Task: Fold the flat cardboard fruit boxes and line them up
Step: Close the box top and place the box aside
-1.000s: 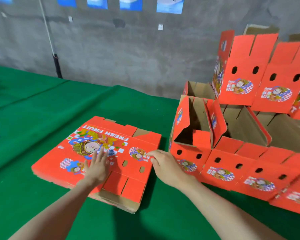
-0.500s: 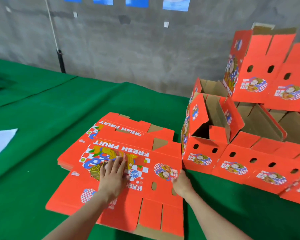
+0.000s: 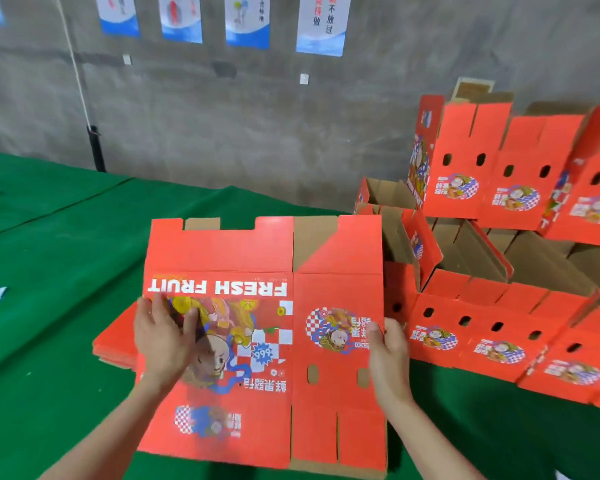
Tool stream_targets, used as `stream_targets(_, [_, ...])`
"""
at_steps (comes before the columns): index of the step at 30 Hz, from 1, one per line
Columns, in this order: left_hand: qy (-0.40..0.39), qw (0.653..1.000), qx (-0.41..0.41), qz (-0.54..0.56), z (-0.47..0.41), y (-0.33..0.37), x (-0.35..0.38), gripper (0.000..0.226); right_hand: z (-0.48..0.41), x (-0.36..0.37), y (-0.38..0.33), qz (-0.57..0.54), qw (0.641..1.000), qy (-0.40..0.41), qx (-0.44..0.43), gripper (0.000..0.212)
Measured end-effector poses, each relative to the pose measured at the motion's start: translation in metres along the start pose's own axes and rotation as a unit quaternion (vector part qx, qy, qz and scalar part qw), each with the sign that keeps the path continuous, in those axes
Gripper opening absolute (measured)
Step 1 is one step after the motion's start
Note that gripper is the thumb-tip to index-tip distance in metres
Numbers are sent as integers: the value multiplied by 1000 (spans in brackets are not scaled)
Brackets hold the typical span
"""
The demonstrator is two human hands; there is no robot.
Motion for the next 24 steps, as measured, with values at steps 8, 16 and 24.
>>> stream_targets(8, [-176, 883, -56, 432, -7, 70, -4, 12, 12, -146, 9, 8, 996, 75, -53, 31])
stream_targets(16, [-278, 795, -25, 538, 66, 143, 2, 25, 28, -225, -19, 223, 949, 174, -139, 44])
stream_targets(24, [-269, 784, 47, 557, 114, 191, -8, 28, 23, -219, -72, 273, 952, -15, -135, 30])
Point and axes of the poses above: each hand's wrist, its own z-axis away from the middle knuckle, its own x-axis out of the palm, y = z × x, the point moved 5 cm from there along -z, towards the middle knuckle, and after that the axes turned 3 degrees about z, right-handed, at the moved point
